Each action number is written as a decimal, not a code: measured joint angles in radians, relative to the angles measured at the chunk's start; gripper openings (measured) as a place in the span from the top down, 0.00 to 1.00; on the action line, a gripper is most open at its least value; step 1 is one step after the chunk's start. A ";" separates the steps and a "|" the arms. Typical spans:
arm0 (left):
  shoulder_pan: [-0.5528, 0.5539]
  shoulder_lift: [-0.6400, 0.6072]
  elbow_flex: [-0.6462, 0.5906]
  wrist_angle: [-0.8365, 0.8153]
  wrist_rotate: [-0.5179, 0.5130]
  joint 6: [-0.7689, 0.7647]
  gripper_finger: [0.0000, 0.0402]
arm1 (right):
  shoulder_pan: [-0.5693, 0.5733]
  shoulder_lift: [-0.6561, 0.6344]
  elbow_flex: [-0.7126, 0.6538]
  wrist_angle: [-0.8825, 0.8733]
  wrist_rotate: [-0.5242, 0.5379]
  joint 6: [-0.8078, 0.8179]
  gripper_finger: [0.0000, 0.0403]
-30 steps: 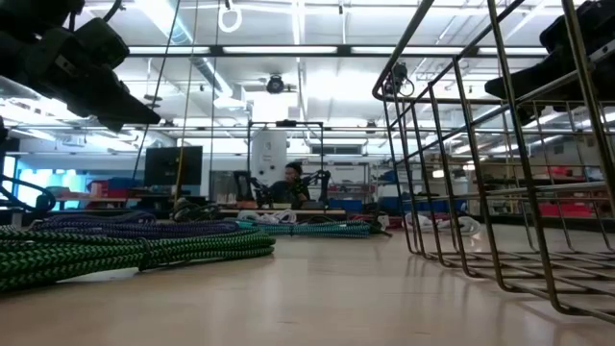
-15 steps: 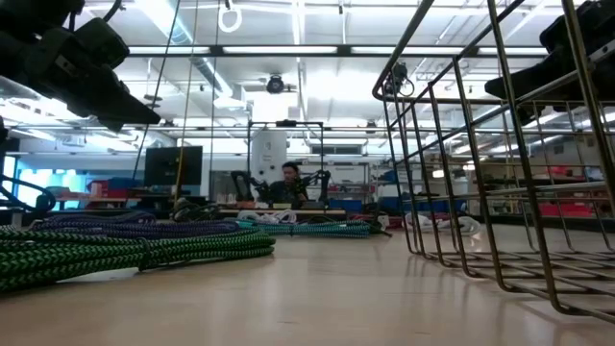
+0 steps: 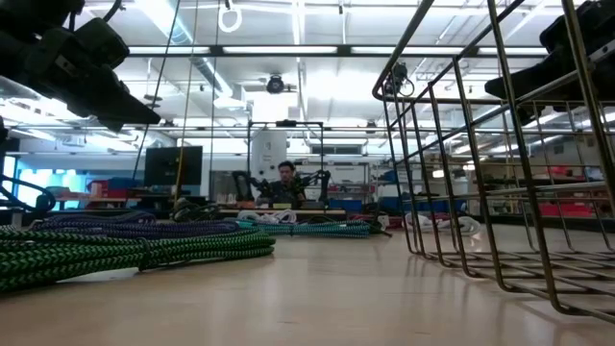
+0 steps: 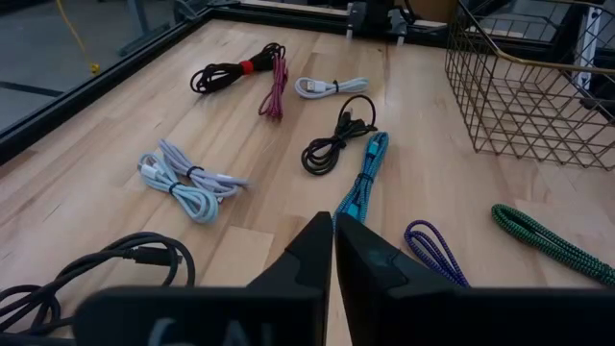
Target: Pick and place USB-C Cables
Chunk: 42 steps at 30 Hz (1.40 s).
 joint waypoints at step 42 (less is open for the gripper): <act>0.000 0.000 -0.001 0.524 -0.026 -0.366 0.94 | -0.009 0.000 0.000 0.008 0.054 -0.306 0.97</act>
